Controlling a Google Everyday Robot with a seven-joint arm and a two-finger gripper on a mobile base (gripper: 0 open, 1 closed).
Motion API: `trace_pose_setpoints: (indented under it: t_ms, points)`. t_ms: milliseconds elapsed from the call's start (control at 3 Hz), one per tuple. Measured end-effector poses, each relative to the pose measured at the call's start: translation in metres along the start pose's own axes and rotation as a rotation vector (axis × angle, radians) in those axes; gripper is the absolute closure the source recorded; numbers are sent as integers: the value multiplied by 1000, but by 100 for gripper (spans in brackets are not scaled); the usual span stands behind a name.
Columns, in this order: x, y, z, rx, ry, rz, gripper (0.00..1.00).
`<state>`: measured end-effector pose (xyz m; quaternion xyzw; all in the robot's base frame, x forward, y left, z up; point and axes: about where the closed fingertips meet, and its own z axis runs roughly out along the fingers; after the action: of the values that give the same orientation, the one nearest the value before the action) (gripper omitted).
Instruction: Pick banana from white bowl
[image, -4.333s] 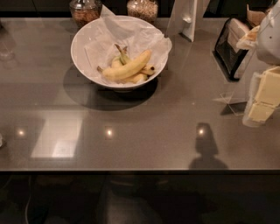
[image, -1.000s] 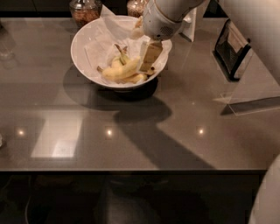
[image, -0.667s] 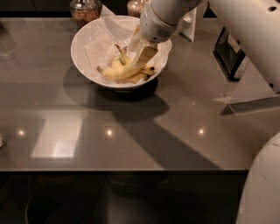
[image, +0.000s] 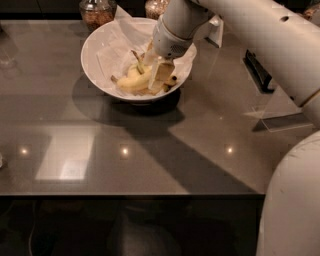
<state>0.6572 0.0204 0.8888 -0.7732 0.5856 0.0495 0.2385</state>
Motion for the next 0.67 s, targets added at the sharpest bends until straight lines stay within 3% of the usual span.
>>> trace_pose_setpoints:
  t_ms: [667]
  points:
    - [-1, 10, 25, -41, 38, -27, 52]
